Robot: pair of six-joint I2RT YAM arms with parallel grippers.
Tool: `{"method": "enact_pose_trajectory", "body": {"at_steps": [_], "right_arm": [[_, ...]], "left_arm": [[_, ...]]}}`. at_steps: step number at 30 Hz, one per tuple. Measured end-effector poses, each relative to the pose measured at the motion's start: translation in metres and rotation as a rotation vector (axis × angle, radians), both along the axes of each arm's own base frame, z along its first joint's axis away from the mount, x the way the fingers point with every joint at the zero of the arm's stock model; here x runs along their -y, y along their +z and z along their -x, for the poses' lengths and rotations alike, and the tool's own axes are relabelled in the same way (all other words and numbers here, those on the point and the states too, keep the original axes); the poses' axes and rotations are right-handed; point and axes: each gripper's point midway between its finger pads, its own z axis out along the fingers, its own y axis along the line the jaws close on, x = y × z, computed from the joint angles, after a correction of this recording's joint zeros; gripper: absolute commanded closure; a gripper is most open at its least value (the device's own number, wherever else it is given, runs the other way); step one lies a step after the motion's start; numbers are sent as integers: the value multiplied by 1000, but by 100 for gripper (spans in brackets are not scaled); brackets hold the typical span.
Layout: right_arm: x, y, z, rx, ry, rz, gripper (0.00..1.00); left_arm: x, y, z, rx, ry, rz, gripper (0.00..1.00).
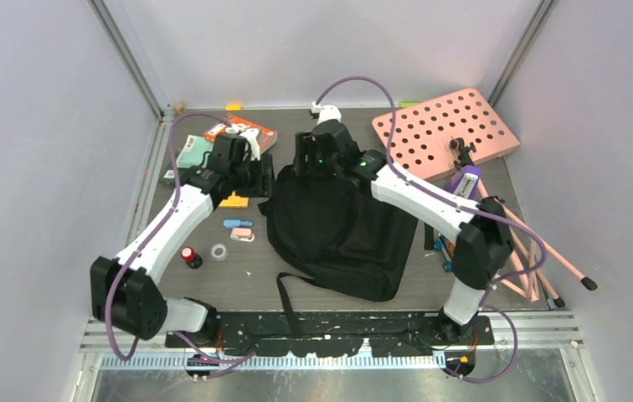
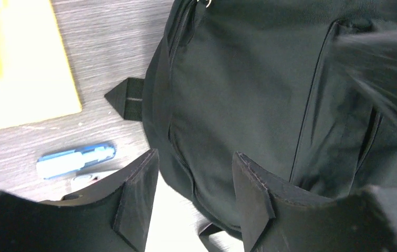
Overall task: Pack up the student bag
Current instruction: Adjust the student bag at the center of the board, then unzip the student bag at the center of the board.
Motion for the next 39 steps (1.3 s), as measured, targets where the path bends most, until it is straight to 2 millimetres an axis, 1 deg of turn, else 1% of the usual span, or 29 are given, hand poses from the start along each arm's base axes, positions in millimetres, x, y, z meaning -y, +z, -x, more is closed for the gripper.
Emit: {"method": "enact_pose_trajectory", "body": {"at_steps": [3, 4, 6, 9, 11, 13, 17, 20, 26, 29, 32, 36, 39], "right_arm": [[23, 17, 6, 34, -57, 11, 30], [34, 21, 8, 42, -78, 19, 30], [48, 24, 13, 51, -107, 31, 29], [72, 22, 23, 53, -146, 54, 29], [87, 18, 31, 47, -169, 69, 29], [98, 15, 38, 43, -188, 74, 29], [118, 10, 51, 37, -216, 81, 29], [125, 7, 58, 32, -224, 80, 29], [133, 1, 68, 17, -232, 68, 29], [133, -1, 72, 6, -229, 51, 29], [133, -6, 76, -9, -223, 41, 29], [132, -12, 80, -31, -216, 36, 29], [131, -13, 81, -38, -211, 29, 29]], "left_arm": [[10, -6, -12, -30, -19, 8, 49], [14, -10, -18, -43, -31, 4, 49], [23, -19, -28, -61, -55, -14, 53], [37, -30, -36, -61, -120, -78, 57], [46, -31, -42, -40, -164, -123, 59], [54, -29, -52, -7, -201, -165, 59], [59, -31, -67, 40, -240, -257, 61], [59, -40, -74, 60, -272, -349, 64], [70, -69, -84, 58, -346, -523, 69], [64, -83, -87, 39, -341, -588, 69], [57, -84, -89, 43, -321, -625, 69], [59, -82, -90, 61, -320, -645, 66], [59, -78, -89, 80, -331, -655, 64]]}}
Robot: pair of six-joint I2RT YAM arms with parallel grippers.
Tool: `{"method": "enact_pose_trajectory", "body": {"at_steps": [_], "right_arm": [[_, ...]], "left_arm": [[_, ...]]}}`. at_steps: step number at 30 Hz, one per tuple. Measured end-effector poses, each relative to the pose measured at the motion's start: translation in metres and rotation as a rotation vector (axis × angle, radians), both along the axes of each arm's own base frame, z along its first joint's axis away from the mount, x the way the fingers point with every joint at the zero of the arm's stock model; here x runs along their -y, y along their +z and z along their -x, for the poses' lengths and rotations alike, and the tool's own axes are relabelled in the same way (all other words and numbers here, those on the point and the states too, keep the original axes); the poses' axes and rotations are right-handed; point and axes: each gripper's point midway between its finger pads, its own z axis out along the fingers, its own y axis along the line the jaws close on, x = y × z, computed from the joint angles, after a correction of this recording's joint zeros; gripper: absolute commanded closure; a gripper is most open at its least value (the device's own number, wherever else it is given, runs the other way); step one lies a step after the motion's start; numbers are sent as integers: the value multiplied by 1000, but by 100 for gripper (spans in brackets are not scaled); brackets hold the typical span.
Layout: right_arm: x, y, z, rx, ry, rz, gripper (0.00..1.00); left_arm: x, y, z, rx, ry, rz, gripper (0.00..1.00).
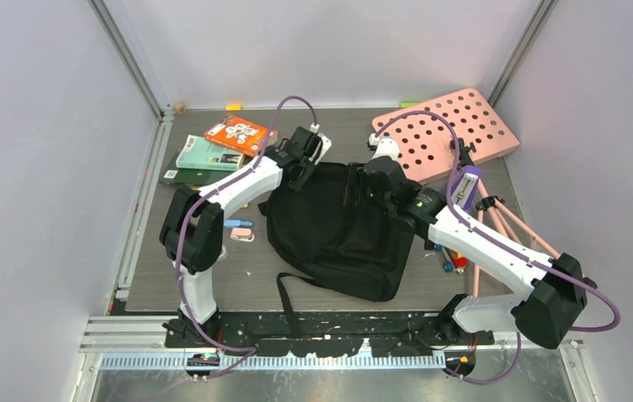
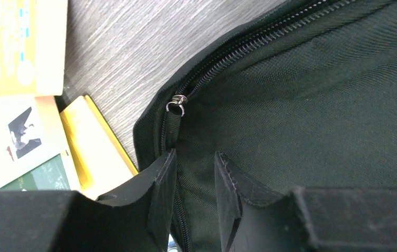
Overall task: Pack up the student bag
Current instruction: Unzip the student bag at the center of the board.
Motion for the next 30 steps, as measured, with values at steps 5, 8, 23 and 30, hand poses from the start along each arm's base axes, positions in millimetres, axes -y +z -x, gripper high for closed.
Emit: {"method": "enact_pose_trajectory", "body": {"at_steps": [5, 8, 23, 30], "right_arm": [[-3, 0, 2, -8, 9, -14, 29], [-5, 0, 3, -14, 13, -24, 29], [-7, -3, 6, -30, 26, -35, 29], [-4, 0, 9, -22, 25, -45, 29]], "left_arm": [[-3, 16, -3, 53, -11, -19, 64], [-5, 18, -5, 66, -15, -32, 64], [-7, -6, -6, 29, -11, -78, 66], [-11, -7, -9, 41, 9, -96, 100]]}}
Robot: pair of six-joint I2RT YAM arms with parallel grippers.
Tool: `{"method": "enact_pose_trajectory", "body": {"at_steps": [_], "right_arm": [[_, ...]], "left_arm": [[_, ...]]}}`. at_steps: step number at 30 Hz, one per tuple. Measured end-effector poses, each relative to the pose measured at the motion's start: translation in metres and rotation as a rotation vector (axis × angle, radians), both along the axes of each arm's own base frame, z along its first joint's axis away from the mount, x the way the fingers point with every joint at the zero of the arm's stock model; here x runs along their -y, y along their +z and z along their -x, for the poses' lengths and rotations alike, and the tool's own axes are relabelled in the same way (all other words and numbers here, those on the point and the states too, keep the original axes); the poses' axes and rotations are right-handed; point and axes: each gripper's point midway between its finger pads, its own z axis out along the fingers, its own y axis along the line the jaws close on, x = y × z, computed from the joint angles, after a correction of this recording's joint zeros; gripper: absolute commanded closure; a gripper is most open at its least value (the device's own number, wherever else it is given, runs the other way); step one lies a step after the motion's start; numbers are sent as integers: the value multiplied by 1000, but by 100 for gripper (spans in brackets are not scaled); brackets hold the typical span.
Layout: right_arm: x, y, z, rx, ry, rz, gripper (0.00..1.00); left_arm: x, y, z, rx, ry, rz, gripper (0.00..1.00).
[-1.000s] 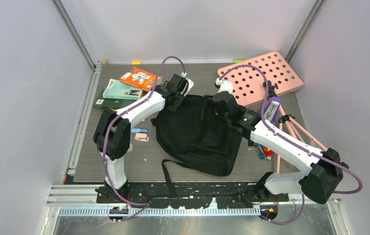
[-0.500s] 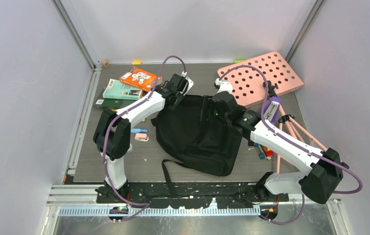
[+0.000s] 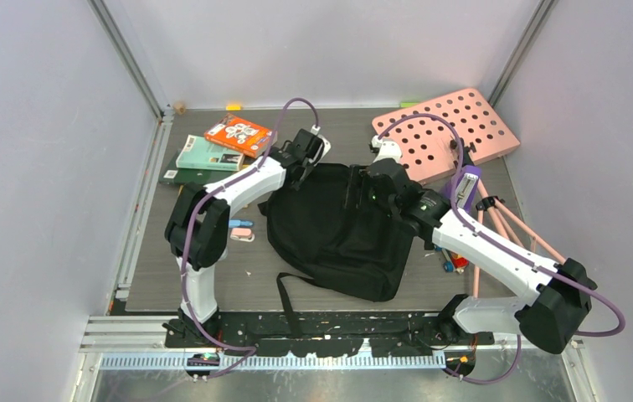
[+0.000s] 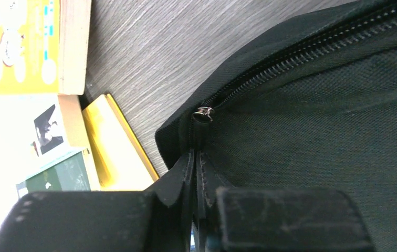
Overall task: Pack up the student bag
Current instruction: Unzip the student bag at the center of the board.
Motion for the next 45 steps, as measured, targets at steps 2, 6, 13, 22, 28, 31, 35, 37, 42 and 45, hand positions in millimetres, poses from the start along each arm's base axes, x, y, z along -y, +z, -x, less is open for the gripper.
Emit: {"method": "enact_pose_trajectory", "body": {"at_steps": [2, 6, 13, 22, 28, 31, 35, 37, 42, 45], "right_arm": [[1, 2, 1, 7, -2, -5, 29], [5, 2, 1, 9, -12, 4, 30], [14, -14, -2, -18, -45, 81, 24], [18, -45, -21, -71, -102, 229, 36], [20, -53, -42, -62, -150, 330, 83], [24, -57, -47, -63, -176, 368, 98], [31, -60, -47, -62, -206, 407, 100], [34, -60, -48, -59, -221, 418, 100], [40, -60, -48, -57, -253, 428, 100], [43, -61, -47, -59, -265, 433, 100]], "left_arm": [[-1, 1, -1, 8, 5, -5, 100], [-3, 1, -2, 18, 19, -6, 100], [-6, 23, 2, 59, 46, 36, 100], [-6, 42, 4, 91, 62, 75, 100], [-11, 38, 11, 63, 85, 65, 100], [-14, 39, 15, 48, 106, 61, 100], [-17, 44, 15, 47, 147, 77, 100], [-19, 43, 16, 40, 169, 86, 100], [-25, 43, 27, 32, 221, 121, 100], [-31, 46, 39, 33, 244, 139, 100]]}}
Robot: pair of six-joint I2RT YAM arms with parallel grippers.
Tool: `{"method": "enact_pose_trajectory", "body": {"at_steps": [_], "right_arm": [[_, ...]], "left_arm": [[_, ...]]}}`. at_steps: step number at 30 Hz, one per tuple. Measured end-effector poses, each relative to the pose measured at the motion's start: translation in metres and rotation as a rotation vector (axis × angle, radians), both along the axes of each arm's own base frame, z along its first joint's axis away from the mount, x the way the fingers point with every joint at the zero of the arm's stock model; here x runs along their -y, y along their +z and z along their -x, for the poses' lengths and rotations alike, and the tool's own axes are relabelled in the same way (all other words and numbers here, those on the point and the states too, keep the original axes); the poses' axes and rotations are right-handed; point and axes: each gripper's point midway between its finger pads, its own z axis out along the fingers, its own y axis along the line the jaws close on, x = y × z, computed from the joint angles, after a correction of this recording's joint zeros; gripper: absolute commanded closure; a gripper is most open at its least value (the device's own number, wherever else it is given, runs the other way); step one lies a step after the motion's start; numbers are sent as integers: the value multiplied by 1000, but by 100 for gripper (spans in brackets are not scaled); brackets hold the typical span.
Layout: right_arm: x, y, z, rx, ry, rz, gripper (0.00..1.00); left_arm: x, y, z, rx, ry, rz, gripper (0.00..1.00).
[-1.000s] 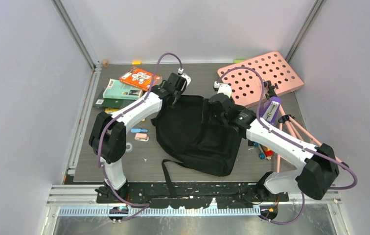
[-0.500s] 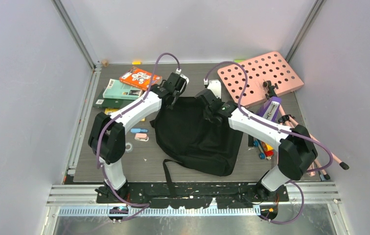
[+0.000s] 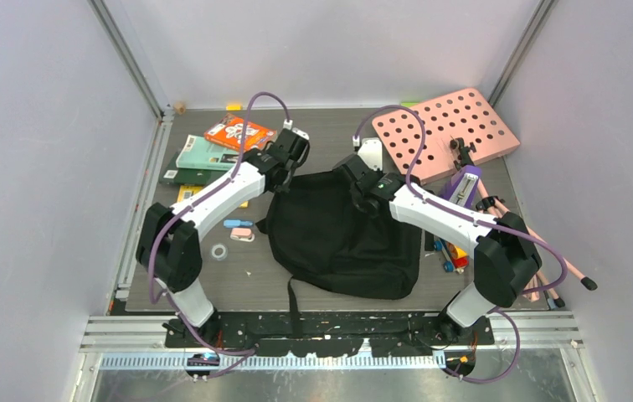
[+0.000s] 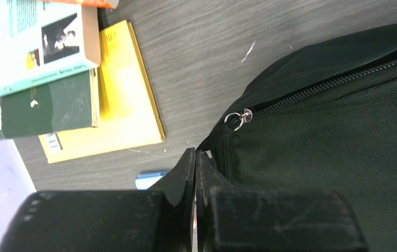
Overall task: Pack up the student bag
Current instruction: Unzip the student bag at the center of the board.
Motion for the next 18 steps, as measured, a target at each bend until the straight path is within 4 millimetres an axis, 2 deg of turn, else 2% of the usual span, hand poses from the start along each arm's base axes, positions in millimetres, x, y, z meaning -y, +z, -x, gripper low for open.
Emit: {"method": "enact_pose_trajectory", "body": {"at_steps": [4, 6, 7, 8, 9, 11, 15, 18], "right_arm": [[2, -2, 0, -3, -6, -2, 97], [1, -3, 0, -9, 3, -8, 79], [-1, -3, -1, -13, 12, -14, 65], [-3, -3, -1, -17, 25, -21, 57], [-5, -3, -2, -21, 42, -27, 45], [-11, -1, -3, -25, 83, -47, 33], [-24, 13, -6, -11, 183, -98, 22], [-35, 29, -13, 25, 278, -148, 19]], "left_arm": [[-6, 2, 16, -4, 18, 33, 100], [-5, 0, 24, -18, 16, 67, 100], [-3, 0, 27, -25, 14, 92, 100], [0, -1, 30, -33, 11, 117, 100], [3, -1, 33, -40, 9, 142, 100], [10, -2, 36, -49, 8, 195, 100], [21, -1, 45, -68, 10, 293, 100], [27, 4, 48, -65, 10, 351, 100]]}}
